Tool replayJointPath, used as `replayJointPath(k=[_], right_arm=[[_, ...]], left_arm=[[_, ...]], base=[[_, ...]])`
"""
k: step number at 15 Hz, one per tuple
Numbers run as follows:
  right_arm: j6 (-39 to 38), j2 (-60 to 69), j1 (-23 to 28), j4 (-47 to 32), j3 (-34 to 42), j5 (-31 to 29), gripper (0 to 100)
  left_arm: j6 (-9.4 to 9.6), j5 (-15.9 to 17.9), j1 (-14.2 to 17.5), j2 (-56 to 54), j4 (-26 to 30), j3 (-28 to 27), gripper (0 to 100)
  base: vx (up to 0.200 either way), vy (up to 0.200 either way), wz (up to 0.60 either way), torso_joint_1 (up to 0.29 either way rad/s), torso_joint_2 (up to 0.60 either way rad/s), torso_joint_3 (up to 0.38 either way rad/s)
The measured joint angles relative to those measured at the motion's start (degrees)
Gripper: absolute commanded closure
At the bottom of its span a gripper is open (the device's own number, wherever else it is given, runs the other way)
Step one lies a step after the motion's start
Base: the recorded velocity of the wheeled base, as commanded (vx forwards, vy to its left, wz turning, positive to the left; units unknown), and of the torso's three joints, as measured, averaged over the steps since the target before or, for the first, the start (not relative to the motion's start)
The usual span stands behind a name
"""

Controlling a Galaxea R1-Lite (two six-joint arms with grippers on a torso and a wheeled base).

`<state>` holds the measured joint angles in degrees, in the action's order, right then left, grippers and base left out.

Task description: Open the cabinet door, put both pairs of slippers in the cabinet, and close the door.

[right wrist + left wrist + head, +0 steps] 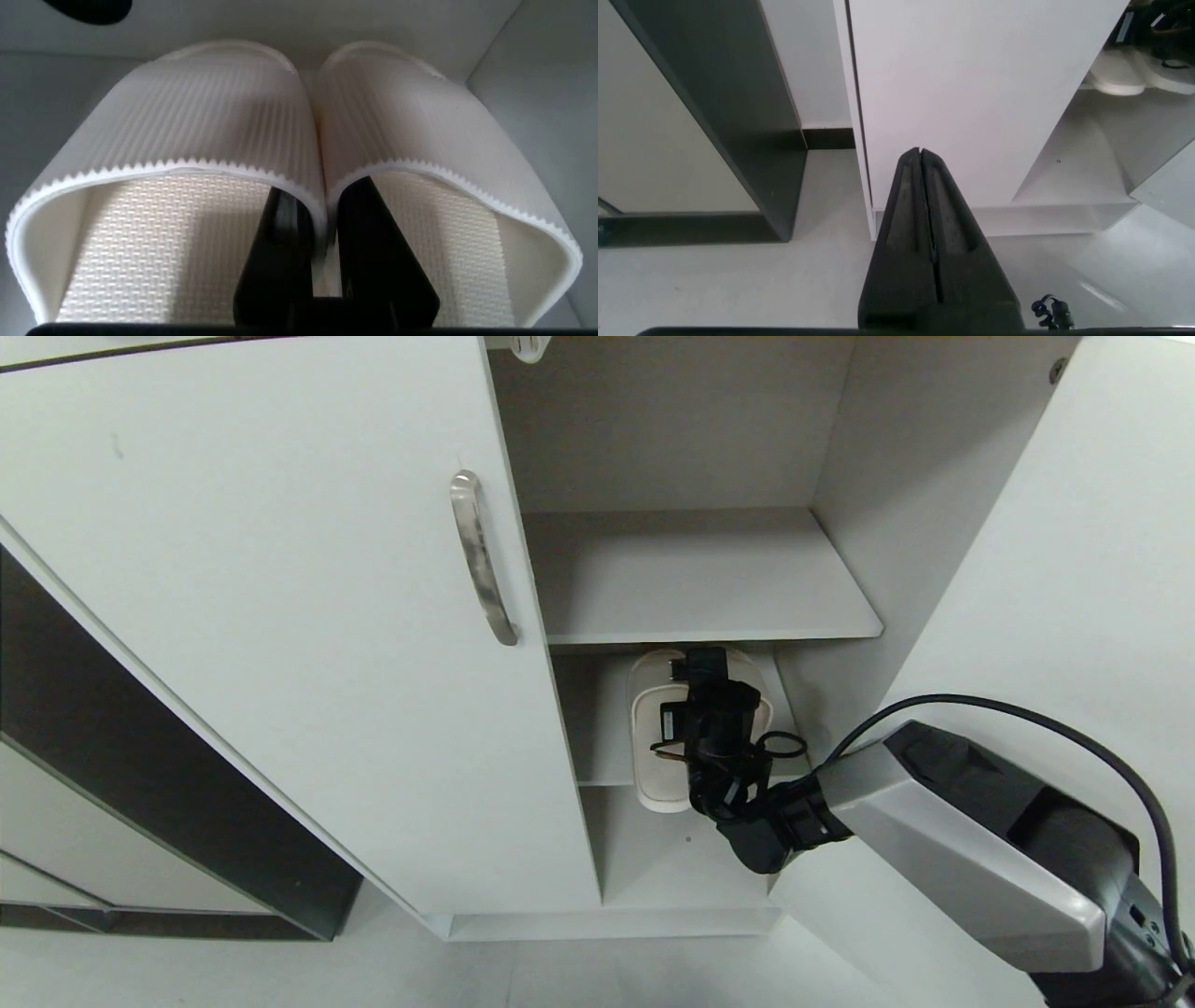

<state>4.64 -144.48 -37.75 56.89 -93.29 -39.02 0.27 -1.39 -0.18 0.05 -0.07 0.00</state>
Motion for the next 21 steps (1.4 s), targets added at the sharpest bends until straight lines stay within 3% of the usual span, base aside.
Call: replayJointPath(k=[3, 4, 8, 11, 19, 21], right_arm=[[0.0, -1.0, 0.1, -0.2, -0.9, 0.1, 100], [0.0, -1.2, 0.1, -0.2, -0.9, 0.1, 0], [0.0, -1.3, 0.0, 0.2, -0.1, 0.2, 0], [-0.1, 0.7, -1.0, 1.4, 4.7, 0.0, 0], [0.1, 12.3, -6.3, 18.1, 33.9, -0.3, 0], [0.4, 14.5, -8.1, 20.3, 37.9, -0.4, 0]], left_arm=[[0.0, 0.0, 0.0, 0.0, 0.0, 0.0, 100], [-0.02, 0.0, 0.0, 0.0, 0.0, 0.0, 100], [-0.02, 0.0, 0.0, 0.0, 0.0, 0.0, 100], [-0.02, 0.0, 0.0, 0.0, 0.0, 0.0, 100], [-0.05, 0.0, 0.0, 0.0, 0.0, 0.0, 100], [-0.05, 0.0, 0.0, 0.0, 0.0, 0.0, 100]], base=[[0.0, 0.0, 0.0, 0.0, 0.0, 0.0], [0.0, 0.0, 0.0, 0.0, 0.0, 0.0], [0.0, 0.0, 0.0, 0.0, 0.0, 0.0], [0.0, 0.0, 0.0, 0.0, 0.0, 0.0], [0.0, 0.0, 0.0, 0.0, 0.0, 0.0], [0.0, 0.0, 0.0, 0.0, 0.0, 0.0]])
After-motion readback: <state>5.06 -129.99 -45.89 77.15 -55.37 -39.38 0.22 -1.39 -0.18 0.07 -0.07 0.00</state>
